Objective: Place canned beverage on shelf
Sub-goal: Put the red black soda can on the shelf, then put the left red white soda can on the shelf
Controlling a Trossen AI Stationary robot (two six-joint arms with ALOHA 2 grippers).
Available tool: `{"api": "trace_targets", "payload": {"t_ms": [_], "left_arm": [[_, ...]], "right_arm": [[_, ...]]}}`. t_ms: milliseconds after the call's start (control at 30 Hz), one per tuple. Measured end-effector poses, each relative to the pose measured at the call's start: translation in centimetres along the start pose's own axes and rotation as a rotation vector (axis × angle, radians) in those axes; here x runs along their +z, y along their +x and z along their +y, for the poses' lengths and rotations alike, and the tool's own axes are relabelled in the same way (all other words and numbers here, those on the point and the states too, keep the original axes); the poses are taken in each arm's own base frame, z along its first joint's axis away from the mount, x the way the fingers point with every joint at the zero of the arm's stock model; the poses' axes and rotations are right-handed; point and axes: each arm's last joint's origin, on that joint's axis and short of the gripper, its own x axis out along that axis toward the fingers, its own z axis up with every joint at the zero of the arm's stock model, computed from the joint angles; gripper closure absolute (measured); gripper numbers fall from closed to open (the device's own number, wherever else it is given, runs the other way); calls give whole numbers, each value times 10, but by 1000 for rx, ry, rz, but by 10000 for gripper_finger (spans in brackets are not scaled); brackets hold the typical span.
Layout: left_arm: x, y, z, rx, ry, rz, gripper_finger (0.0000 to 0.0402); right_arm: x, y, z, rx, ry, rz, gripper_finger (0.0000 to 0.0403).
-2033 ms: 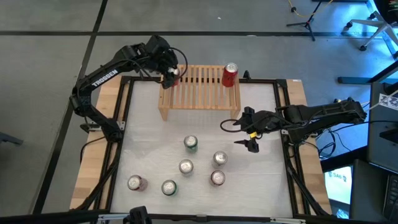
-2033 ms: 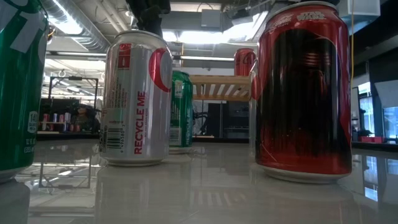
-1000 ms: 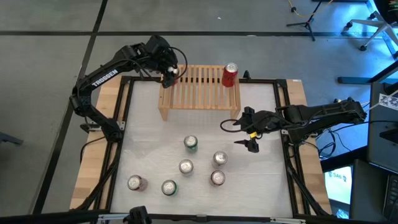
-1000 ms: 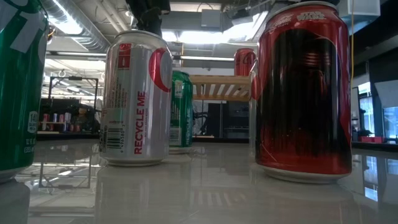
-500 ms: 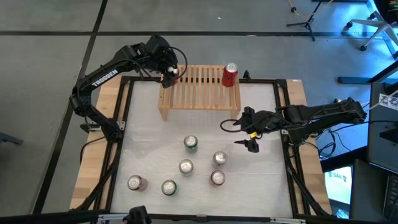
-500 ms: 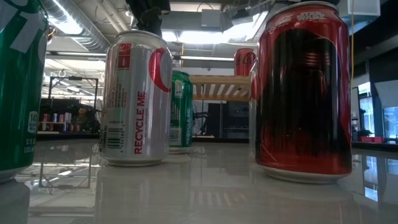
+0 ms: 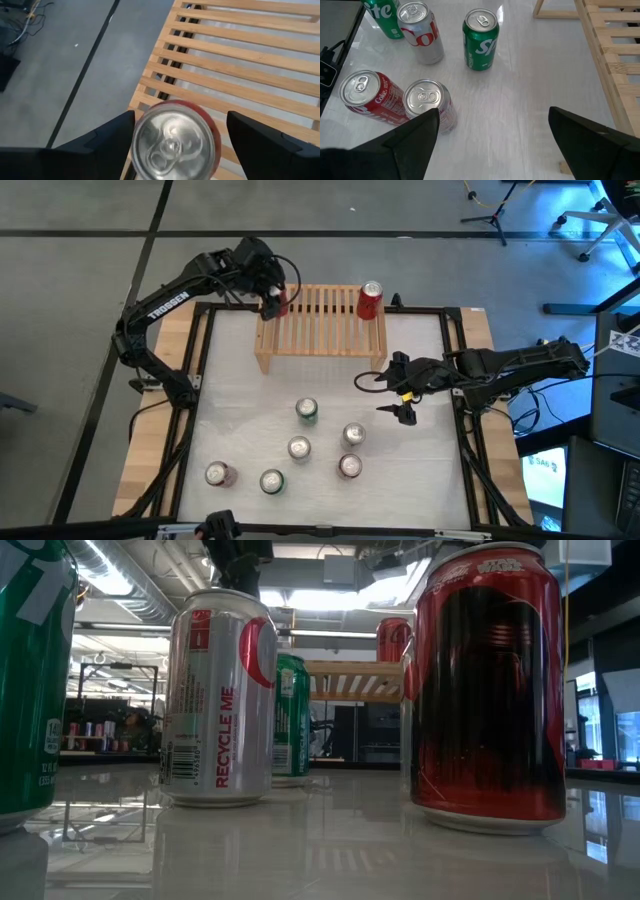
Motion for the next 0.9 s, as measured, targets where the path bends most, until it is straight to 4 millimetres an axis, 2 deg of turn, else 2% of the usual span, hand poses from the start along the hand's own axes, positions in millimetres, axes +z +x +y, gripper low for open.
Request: {"api": "trace_targets", "payload": {"t_ms": [367,733,900], "left_arm": [[0,0,2,59,-2,10,97],[13,-1,5,102,-19,-115,97],[18,-3,-2,92,5,-146,97]], "right_arm": [[0,0,0,0,0,0,33],[0,0,0,0,0,0,33],[0,0,0,0,0,0,33]]}}
